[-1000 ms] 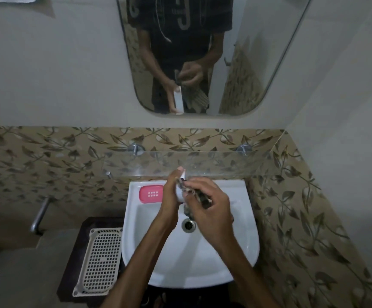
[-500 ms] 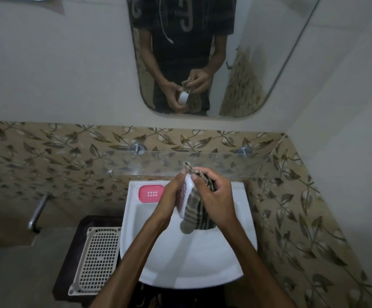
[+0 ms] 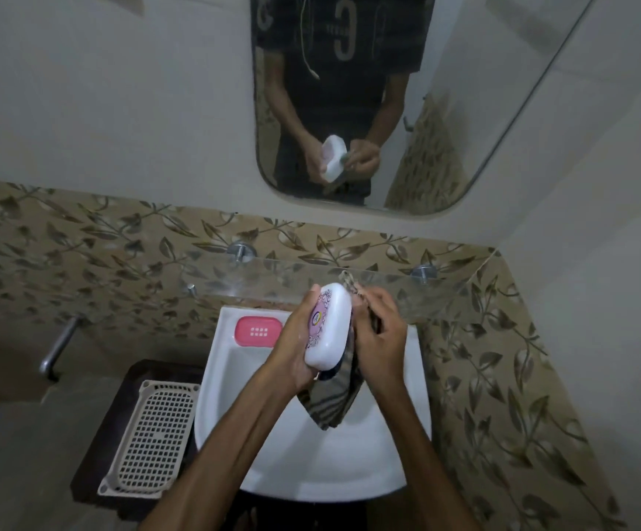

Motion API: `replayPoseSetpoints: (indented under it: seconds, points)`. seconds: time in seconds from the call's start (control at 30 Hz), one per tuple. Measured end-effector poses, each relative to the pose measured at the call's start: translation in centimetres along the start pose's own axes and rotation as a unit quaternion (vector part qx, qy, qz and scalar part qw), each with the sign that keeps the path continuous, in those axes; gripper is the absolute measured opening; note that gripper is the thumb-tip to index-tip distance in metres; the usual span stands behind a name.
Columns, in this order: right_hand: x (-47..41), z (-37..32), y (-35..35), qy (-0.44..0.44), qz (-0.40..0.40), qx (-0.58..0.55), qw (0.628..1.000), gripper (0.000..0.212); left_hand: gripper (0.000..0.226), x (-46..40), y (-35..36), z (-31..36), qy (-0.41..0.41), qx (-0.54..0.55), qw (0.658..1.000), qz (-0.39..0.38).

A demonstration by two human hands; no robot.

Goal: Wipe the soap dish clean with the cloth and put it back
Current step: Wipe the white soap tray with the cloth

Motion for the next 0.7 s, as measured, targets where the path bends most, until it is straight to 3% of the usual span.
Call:
replayPoseSetpoints:
  seconds: [0.13,0.27,0.37,0.47,0.63,0.7]
  points:
    - [3.1,-1.8,0.4,-0.074,-0.072,0.0,0.995,0.023,0.043,0.5,-0.2,1.5,-0.022,0.024,0.999,-0.011]
    - [-0.5,-1.1,0.0,-0.009,-0.056,0.006,0.998,0.028,0.029,0.5,0.3,1.5,-0.02,-0.026,0.999,-0.034]
    - [0.3,-1.3,0.5,0.006,-0.086,0.0,0.996,0.027,0.03,0.6,0.1,1.4,-0.03,0.018,0.999,-0.022]
    - [3.7,-1.7,0.5,-0.066,-0.17,-0.003,0.983,0.033,0.051,0.0,-0.9,1.7,-0.031,-0.003,0.999,0.004]
    - [0.7,-0.6,0.8,0.002,-0.086,0.004,0.996,0.034,0.031,-0.2,-0.3,1.0,0.003,0.036,0.999,0.013]
    - [3.2,-1.1,1.2,-0.021,-0.124,-0.009,0.992,0.034,0.037,-0.5,-1.0,1.1,-0.025,0.023,0.999,0.035]
Point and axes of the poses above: each hand's wrist, its own x-axis away from the middle knuckle, its own y-axis out of the palm, z = x × y, the point moved 2 cm from there along -x, towards the middle knuckle, and after that the axes turned 14 degrees about -x, right-handed, at the moved point
